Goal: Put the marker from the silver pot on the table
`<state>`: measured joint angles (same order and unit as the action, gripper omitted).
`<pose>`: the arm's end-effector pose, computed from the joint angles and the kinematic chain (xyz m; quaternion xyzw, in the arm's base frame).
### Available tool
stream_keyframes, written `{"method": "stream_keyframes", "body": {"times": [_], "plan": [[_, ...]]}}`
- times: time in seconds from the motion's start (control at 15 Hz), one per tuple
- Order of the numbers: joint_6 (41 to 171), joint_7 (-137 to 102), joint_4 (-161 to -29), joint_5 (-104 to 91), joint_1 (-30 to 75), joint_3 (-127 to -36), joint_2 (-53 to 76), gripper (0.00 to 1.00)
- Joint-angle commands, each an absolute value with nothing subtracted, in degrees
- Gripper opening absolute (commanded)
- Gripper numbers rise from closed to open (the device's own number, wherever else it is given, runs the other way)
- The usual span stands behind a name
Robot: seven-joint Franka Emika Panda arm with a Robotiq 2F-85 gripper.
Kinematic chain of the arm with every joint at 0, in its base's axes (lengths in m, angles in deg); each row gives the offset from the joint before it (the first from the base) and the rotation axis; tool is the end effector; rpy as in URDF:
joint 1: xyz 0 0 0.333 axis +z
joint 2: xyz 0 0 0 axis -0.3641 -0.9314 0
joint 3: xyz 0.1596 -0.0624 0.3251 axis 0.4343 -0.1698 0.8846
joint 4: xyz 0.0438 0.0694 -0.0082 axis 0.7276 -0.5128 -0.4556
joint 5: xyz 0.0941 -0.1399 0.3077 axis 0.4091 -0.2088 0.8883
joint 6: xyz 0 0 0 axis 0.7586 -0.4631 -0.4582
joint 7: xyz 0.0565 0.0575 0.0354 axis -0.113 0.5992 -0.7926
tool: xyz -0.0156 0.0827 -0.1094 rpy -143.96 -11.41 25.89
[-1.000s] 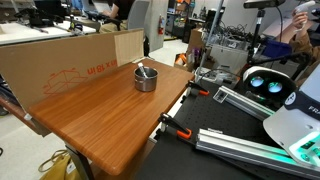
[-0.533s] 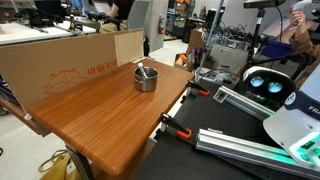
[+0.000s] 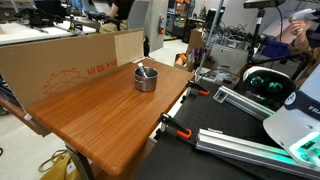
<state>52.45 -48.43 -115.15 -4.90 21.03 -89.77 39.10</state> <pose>0.3847 -0.0966 0.5626 -0.9769 -0.1234 0.1623 0.0633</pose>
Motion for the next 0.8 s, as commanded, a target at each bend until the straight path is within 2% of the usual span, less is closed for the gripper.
{"method": "stream_keyframes", "body": {"times": [0.0, 0.73], "plan": [[56.92, -45.62, -116.27, -1.38, 19.60, -88.23, 37.29, 1.00], [74.30, -40.20, -121.47, 2.72, 19.75, -83.20, 24.67, 1.00]]}}
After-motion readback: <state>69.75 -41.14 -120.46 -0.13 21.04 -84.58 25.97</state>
